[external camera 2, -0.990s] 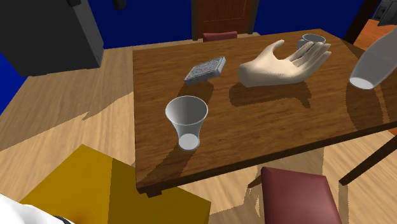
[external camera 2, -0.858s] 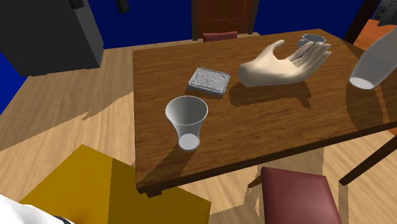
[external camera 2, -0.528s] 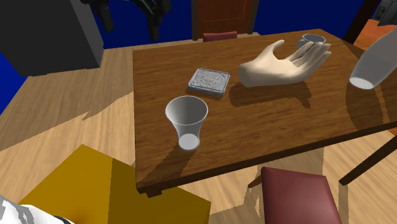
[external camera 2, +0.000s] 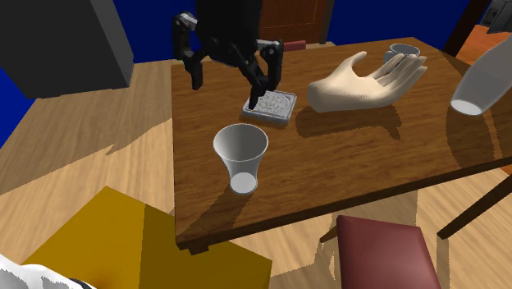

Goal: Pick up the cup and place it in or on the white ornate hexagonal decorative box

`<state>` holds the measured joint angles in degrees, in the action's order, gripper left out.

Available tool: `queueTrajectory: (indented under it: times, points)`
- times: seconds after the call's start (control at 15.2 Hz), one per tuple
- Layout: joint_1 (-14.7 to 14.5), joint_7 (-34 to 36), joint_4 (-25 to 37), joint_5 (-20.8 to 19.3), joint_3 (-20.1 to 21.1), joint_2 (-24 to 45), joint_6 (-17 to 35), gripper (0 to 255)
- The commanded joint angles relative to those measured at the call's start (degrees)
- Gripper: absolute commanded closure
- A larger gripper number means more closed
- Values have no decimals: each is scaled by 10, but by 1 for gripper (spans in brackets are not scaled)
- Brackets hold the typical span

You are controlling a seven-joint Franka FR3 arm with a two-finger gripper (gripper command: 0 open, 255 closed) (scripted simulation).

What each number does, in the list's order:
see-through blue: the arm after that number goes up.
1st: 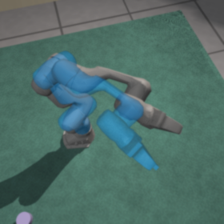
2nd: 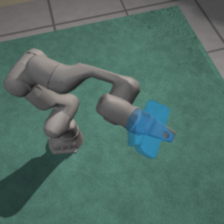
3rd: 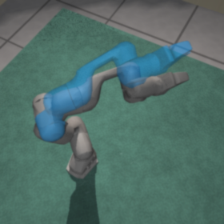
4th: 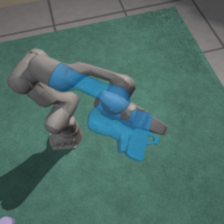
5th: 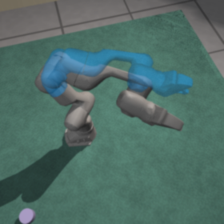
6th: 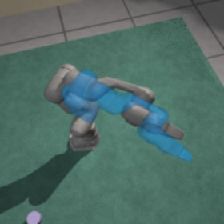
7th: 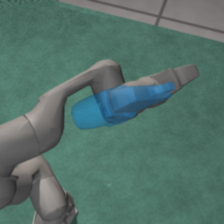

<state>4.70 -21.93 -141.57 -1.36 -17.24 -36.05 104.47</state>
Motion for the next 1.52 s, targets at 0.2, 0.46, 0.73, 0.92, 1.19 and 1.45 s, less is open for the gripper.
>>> queueTrajectory:
  times: [0.2,0.46,0.73,0.92,1.19,1.45]
  points:
    - [1,-76,-10,18,-74,79,68,0]
    - [-6,-142,-1,49,-129,152,107,0]
    - [-9,-147,-24,56,-130,163,141,0]
    - [-13,-151,-40,62,-132,173,166,0]
    - [-14,-153,-43,63,-132,176,171,0]
    - [-14,-153,-43,63,-132,176,171,0]
